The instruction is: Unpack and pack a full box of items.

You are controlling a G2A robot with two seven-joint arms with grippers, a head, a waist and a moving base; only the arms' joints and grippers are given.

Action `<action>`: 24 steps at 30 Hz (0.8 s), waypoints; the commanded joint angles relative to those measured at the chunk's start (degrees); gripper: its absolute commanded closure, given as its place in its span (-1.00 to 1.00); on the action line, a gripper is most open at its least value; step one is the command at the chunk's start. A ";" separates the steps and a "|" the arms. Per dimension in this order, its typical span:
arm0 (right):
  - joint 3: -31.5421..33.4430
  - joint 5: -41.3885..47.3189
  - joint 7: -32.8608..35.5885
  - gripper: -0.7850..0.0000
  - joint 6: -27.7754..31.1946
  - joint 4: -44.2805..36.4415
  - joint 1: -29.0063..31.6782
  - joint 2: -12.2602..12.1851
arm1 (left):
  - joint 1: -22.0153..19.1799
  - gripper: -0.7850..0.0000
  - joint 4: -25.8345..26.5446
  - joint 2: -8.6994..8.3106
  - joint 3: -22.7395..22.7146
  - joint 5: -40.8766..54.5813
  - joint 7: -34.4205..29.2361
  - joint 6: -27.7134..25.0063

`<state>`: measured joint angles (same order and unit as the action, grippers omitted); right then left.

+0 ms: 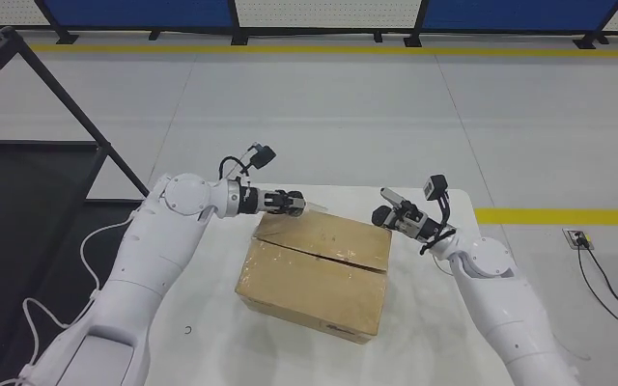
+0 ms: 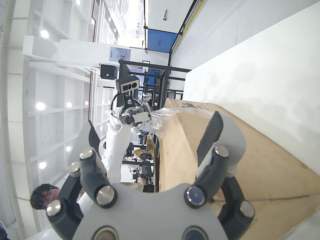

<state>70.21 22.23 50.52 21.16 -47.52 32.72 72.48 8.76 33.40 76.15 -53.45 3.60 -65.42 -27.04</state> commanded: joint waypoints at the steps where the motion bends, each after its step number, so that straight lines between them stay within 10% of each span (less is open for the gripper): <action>1: -0.02 -0.07 0.01 -1.00 -0.06 -0.10 -0.01 -0.02 | 0.14 1.00 -0.29 -0.61 -1.54 0.81 1.88 -0.73; 24: -2.84 -1.15 0.04 -1.00 -1.58 0.25 -2.95 0.86 | 21.69 1.00 27.11 -6.98 -16.19 -2.23 24.73 -2.43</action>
<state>67.41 21.05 50.56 19.53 -47.45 29.89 73.31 29.51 59.37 69.37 -69.05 1.25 -40.94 -29.58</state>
